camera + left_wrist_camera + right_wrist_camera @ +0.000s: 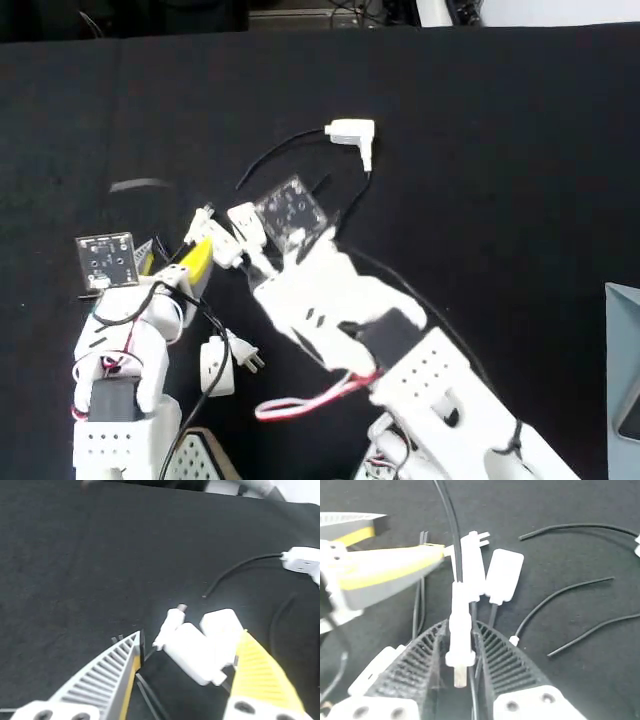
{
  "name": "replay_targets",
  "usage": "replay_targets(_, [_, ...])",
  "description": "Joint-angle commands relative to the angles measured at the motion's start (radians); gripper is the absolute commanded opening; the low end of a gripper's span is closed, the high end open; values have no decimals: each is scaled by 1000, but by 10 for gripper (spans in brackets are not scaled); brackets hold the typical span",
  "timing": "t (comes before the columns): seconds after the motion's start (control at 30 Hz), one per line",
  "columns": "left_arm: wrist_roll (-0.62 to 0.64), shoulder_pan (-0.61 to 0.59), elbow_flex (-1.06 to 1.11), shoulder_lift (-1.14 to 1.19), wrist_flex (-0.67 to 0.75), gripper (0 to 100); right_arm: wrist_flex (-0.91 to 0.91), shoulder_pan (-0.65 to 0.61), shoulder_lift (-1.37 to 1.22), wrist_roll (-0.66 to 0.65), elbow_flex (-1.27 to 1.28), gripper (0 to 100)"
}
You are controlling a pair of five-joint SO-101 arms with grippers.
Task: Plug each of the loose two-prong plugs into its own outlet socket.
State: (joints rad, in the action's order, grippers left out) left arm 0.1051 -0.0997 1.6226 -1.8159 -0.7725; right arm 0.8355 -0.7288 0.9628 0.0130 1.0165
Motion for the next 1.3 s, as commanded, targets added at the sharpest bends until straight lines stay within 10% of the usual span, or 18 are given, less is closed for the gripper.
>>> replay_targets(0.0, [6,76,-61,-6,15,295,-21,-35,77,12,18,11])
replay_targets(0.53, [-49,323,-334,-6,-305,295,-15,-35,93,9,53,11])
replay_targets(1.27, [-94,154,-71,-6,48,295,-20,-38,101,5,87,11])
